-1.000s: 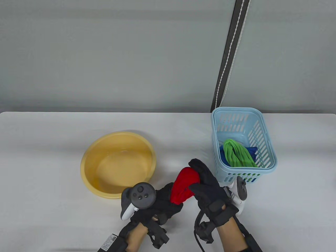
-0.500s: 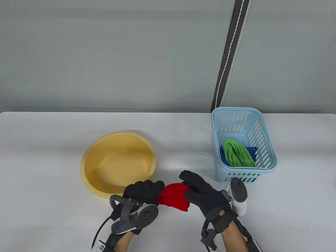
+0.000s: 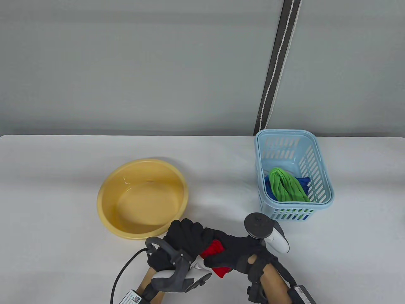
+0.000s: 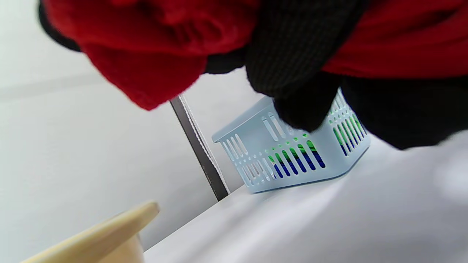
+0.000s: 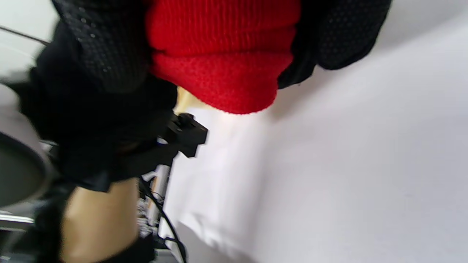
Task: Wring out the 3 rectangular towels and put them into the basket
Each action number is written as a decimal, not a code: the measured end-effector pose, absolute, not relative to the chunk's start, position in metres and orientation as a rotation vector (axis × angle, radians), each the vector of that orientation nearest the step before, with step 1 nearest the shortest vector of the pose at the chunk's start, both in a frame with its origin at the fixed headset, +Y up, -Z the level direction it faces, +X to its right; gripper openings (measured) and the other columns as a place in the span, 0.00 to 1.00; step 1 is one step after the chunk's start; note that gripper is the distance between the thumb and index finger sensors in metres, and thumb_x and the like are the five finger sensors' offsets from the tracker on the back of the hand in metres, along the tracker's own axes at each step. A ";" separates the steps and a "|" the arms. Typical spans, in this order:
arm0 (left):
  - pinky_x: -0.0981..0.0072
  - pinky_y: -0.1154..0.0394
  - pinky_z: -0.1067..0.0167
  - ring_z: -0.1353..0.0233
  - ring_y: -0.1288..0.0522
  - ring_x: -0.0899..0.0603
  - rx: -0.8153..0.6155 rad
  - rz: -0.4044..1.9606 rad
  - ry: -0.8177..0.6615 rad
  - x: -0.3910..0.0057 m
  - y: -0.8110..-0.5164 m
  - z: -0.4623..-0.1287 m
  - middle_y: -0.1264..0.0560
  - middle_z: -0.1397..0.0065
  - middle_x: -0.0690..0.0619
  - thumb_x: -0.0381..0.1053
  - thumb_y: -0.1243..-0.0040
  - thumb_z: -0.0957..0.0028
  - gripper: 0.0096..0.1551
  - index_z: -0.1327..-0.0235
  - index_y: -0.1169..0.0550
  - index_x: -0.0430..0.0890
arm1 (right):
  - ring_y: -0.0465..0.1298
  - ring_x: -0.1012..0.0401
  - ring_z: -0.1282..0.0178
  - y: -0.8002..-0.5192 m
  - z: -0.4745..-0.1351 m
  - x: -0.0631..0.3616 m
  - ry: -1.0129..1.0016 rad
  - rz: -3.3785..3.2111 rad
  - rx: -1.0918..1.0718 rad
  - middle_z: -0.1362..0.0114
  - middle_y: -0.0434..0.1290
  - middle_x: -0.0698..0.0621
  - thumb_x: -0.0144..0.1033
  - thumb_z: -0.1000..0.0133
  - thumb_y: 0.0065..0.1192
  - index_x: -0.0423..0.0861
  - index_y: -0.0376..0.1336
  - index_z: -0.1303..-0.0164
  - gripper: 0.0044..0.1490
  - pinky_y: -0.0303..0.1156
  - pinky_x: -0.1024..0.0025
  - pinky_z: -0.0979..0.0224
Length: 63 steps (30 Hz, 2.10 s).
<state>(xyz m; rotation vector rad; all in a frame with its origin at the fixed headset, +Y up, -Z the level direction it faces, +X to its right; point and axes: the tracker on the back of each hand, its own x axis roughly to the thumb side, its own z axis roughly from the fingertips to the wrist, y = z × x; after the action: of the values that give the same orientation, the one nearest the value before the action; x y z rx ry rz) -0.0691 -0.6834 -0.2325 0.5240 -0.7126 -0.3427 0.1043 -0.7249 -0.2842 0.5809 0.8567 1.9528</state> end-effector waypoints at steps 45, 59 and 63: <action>0.58 0.18 0.82 0.81 0.17 0.48 -0.775 1.445 -0.464 -0.075 -0.718 -0.279 0.14 0.76 0.58 0.63 0.34 0.41 0.21 0.62 0.15 0.43 | 0.81 0.59 0.76 -0.675 -0.260 0.104 -0.853 2.768 0.737 0.63 0.79 0.53 0.56 0.38 0.61 0.48 0.68 0.47 0.23 0.78 0.61 0.67; 0.57 0.18 0.81 0.80 0.18 0.48 -1.111 1.933 -0.602 -0.051 -0.734 -0.273 0.15 0.76 0.58 0.62 0.38 0.37 0.19 0.63 0.16 0.45 | 0.81 0.58 0.73 -0.665 -0.255 0.099 -0.968 2.744 0.705 0.59 0.78 0.52 0.56 0.35 0.52 0.48 0.62 0.42 0.25 0.78 0.60 0.64; 0.57 0.18 0.81 0.80 0.18 0.48 -1.155 2.006 -0.622 -0.045 -0.732 -0.268 0.15 0.76 0.59 0.62 0.39 0.37 0.19 0.63 0.17 0.45 | 0.81 0.58 0.72 -0.663 -0.254 0.098 -1.021 2.738 0.715 0.58 0.77 0.52 0.56 0.34 0.50 0.47 0.61 0.40 0.25 0.78 0.60 0.63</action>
<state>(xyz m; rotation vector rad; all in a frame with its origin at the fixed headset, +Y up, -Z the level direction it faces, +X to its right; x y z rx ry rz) -0.0451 -0.7316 -0.2678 -1.1549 -0.6216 2.0058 0.0979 -0.6632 -0.2536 0.7154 -1.0213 2.7384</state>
